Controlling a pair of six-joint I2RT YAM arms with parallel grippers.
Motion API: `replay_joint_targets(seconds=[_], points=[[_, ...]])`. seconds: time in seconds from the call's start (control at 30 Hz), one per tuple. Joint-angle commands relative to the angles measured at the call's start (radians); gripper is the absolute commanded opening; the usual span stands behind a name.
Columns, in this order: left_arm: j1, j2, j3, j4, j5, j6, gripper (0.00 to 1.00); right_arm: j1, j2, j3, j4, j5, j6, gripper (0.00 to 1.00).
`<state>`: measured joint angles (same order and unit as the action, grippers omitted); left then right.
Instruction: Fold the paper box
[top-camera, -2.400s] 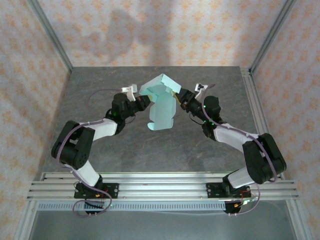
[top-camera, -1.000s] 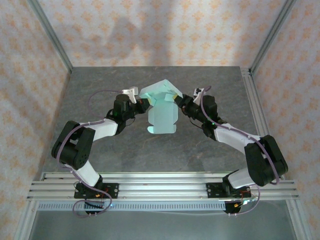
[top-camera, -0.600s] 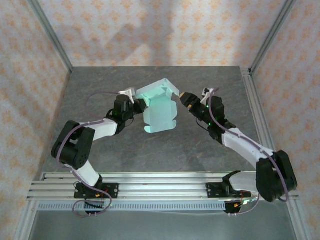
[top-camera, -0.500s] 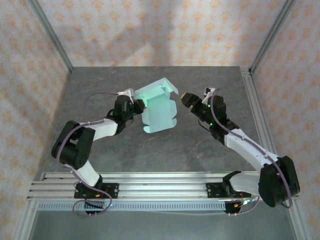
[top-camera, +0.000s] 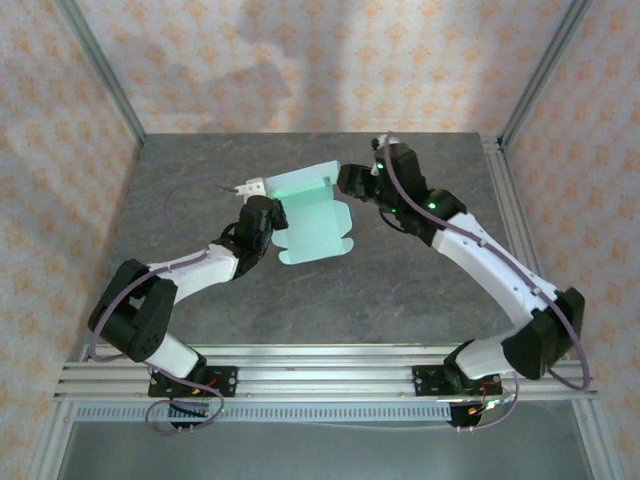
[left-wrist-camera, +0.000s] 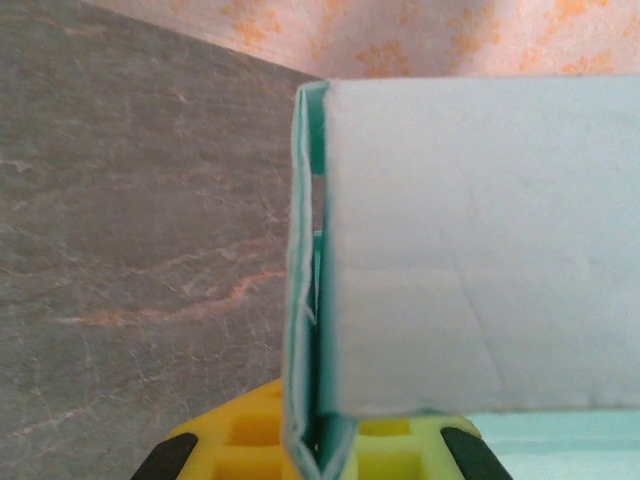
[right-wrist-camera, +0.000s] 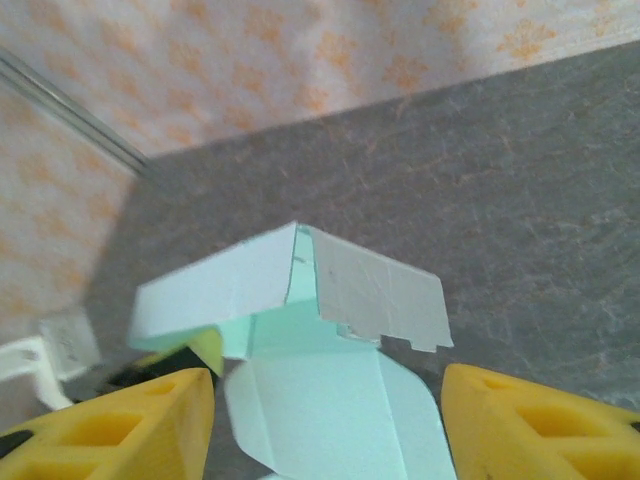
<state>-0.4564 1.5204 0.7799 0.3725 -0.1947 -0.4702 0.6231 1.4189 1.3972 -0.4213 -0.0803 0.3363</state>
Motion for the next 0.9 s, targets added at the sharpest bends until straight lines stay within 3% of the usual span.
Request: replay_joint_targets(seconds=[0.0, 0.17, 0.57, 0.87], points=[[-0.006, -0.029, -0.002, -0.021, -0.069, 0.023, 0.0, 0.054, 0.105, 0.148, -0.197, 0.143, -0.096, 0.61], [-0.011, -0.034, 0.005, -0.046, -0.078, 0.045, 0.0, 0.108, 0.209, 0.305, -0.27, 0.231, -0.154, 0.6], [-0.012, -0.028, 0.01, -0.06, -0.076, 0.058, 0.0, 0.13, 0.392, 0.512, -0.307, 0.17, -0.191, 0.59], [-0.012, -0.037, 0.004, -0.058, -0.08, 0.057, 0.0, 0.127, 0.51, 0.604, -0.389, 0.18, -0.166, 0.48]])
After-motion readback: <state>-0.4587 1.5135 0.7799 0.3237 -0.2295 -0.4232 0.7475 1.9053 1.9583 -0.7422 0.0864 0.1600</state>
